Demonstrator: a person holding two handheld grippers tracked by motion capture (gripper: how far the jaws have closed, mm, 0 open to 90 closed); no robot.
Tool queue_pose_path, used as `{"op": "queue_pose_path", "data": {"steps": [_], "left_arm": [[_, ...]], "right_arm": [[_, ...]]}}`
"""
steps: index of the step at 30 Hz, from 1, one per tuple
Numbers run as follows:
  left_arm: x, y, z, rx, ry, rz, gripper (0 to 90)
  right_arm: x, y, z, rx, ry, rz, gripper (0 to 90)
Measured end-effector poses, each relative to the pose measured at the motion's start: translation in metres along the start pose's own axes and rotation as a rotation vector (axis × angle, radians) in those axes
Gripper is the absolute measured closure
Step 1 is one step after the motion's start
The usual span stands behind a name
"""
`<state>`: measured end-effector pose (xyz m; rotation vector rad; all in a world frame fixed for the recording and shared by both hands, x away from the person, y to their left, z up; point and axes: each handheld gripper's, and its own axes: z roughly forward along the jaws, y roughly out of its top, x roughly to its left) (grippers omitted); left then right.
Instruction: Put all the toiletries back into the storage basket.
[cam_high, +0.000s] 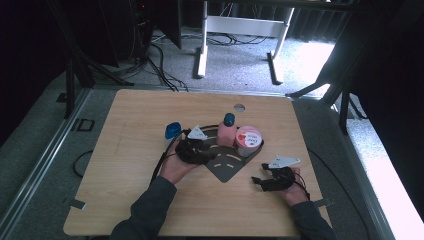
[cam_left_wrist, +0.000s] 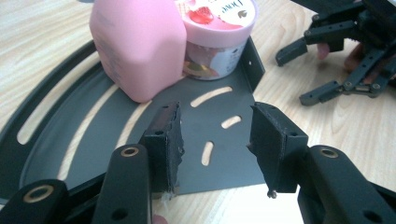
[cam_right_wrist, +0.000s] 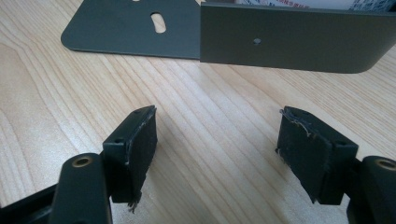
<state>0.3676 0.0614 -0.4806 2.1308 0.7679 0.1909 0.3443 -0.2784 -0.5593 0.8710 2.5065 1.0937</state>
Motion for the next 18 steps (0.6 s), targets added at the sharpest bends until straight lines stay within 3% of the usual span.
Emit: {"op": "queue_pose_path", "data": {"steps": [18], "left_arm": [[0.008,-0.013,-0.015,0.036,0.003,-0.028,52.8]], "right_arm": [[0.0,0.0,0.0,0.0,0.0,0.0,28.2]]}}
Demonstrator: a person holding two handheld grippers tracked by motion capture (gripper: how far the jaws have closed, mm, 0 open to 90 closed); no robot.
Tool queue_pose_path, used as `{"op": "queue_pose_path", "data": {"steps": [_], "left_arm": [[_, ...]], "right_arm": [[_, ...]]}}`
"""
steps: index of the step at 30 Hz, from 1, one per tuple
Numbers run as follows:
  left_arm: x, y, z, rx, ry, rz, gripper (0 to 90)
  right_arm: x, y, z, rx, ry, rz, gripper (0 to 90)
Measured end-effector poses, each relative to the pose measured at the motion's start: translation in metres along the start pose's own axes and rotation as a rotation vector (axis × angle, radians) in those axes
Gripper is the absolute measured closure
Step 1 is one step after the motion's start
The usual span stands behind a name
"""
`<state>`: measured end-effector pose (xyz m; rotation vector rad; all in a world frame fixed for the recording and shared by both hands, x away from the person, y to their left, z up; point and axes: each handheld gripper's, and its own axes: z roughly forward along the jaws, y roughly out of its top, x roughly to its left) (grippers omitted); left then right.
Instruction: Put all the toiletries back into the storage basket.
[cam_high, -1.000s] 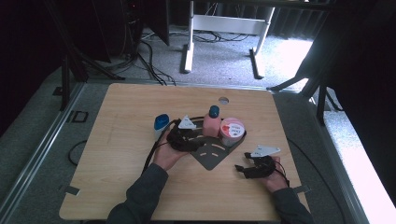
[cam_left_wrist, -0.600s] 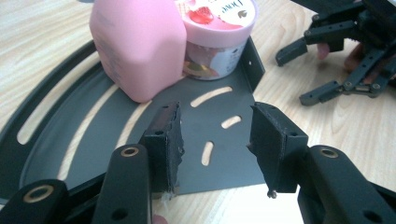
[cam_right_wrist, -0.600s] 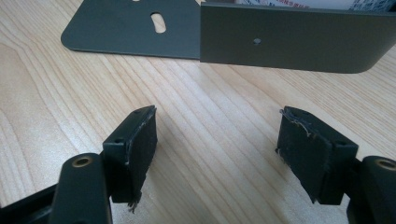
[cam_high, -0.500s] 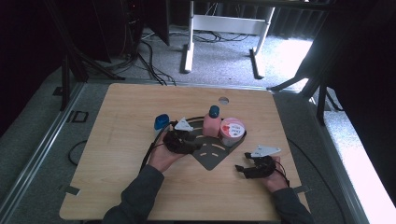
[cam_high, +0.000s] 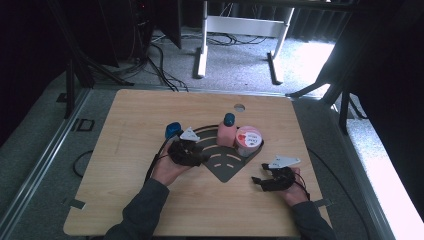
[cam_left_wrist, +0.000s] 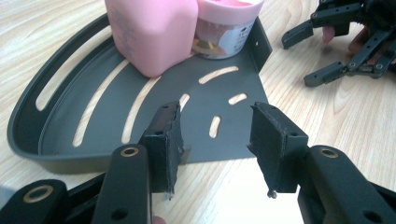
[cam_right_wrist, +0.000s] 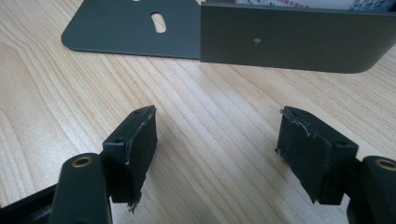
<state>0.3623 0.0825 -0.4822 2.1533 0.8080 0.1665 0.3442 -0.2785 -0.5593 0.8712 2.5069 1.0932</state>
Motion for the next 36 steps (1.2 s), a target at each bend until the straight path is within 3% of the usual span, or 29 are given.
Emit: {"op": "queue_pose_path", "data": {"steps": [8,14,24,36], "left_arm": [[0.004,-0.009,-0.007,0.029,0.01,-0.008,50.9],[0.009,-0.015,-0.015,0.015,0.011,-0.027,51.0],[0.01,-0.024,-0.025,0.041,0.007,-0.005,51.4],[0.016,-0.031,-0.035,0.045,0.015,-0.022,51.2]], "right_arm": [[0.0,0.0,0.0,0.001,0.0,0.001,28.2],[0.0,0.0,0.0,0.001,0.001,0.002,28.1],[0.0,0.0,0.0,0.001,0.001,0.002,28.1],[0.0,0.0,0.0,0.0,0.001,0.001,28.1]]}}
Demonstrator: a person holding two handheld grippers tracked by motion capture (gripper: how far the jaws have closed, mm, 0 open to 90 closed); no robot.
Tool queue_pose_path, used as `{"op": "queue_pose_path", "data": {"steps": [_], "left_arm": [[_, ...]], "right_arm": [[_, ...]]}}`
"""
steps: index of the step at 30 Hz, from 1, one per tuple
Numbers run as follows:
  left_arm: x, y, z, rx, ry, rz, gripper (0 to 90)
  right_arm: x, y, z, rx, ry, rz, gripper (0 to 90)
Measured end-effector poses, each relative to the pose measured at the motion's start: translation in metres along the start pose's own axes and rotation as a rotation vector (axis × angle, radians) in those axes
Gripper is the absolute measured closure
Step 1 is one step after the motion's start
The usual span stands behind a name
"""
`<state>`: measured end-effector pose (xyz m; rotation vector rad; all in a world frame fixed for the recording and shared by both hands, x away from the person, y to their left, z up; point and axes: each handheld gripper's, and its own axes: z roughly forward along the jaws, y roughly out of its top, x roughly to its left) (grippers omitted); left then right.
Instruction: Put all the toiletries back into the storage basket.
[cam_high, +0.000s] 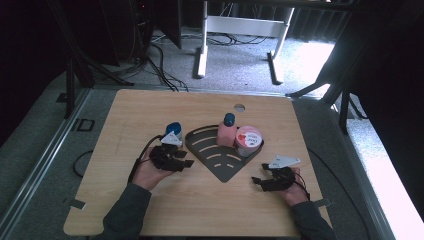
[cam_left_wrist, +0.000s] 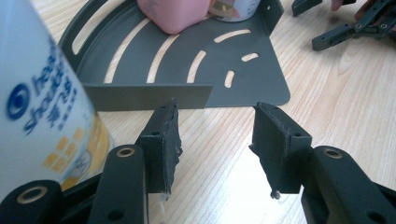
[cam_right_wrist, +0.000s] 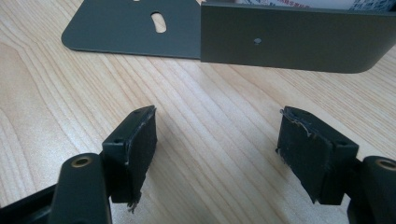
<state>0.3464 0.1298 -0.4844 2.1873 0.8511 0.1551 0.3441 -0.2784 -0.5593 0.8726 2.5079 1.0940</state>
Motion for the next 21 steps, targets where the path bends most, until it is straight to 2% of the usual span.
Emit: {"op": "queue_pose_path", "data": {"steps": [21], "left_arm": [[0.013,-0.013,-0.022,0.006,0.067,-0.02,50.6]], "right_arm": [[0.0,0.0,0.0,0.001,0.0,0.0,28.0]]}}
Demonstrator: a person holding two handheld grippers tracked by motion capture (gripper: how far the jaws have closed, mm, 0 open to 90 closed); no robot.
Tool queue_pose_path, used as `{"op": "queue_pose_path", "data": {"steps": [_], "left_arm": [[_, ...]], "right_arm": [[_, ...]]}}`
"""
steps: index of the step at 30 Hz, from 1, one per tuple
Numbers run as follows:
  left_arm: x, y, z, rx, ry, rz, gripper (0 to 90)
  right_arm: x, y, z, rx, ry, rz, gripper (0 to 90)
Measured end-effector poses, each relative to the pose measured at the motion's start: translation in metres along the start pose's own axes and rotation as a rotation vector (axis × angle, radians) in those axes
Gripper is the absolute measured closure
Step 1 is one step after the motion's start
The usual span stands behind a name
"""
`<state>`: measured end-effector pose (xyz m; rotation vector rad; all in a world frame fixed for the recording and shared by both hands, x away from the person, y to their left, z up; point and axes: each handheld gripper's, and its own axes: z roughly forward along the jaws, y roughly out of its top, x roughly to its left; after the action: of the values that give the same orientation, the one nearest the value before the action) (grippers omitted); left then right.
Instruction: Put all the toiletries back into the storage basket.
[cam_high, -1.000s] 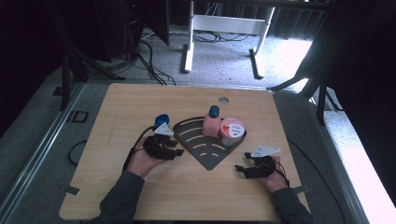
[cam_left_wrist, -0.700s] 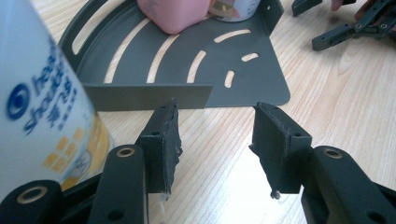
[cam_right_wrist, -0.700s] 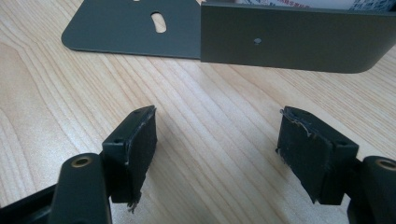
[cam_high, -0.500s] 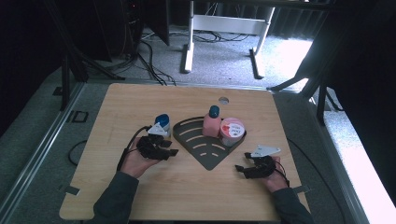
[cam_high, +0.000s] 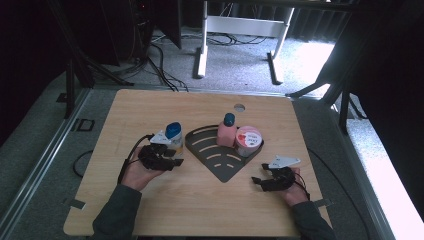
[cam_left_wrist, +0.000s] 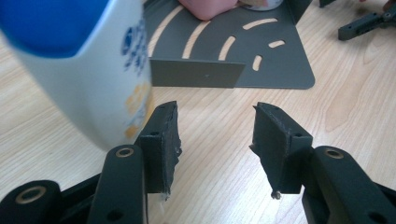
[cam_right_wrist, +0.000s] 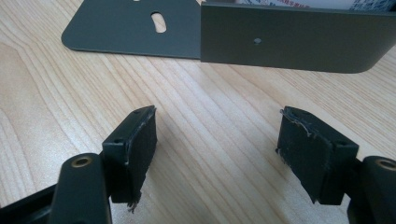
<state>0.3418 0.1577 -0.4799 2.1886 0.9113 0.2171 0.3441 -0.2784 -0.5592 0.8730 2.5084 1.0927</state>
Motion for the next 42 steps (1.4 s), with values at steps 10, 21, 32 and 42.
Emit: {"op": "queue_pose_path", "data": {"steps": [10,21,32,42], "left_arm": [[0.01,-0.005,-0.014,-0.014,0.031,-0.024,50.5],[0.023,-0.009,-0.027,-0.012,0.071,-0.06,46.0],[0.03,-0.002,-0.033,0.009,0.105,-0.058,41.2],[0.035,0.01,-0.034,0.046,0.13,-0.038,38.0]], "right_arm": [[0.0,0.0,0.0,0.0,0.0,0.0,28.0],[0.0,0.0,0.0,-0.001,0.0,0.0,28.0],[0.0,0.0,0.0,-0.001,0.0,0.0,28.0],[0.0,0.0,0.0,0.0,0.0,-0.001,28.0]]}}
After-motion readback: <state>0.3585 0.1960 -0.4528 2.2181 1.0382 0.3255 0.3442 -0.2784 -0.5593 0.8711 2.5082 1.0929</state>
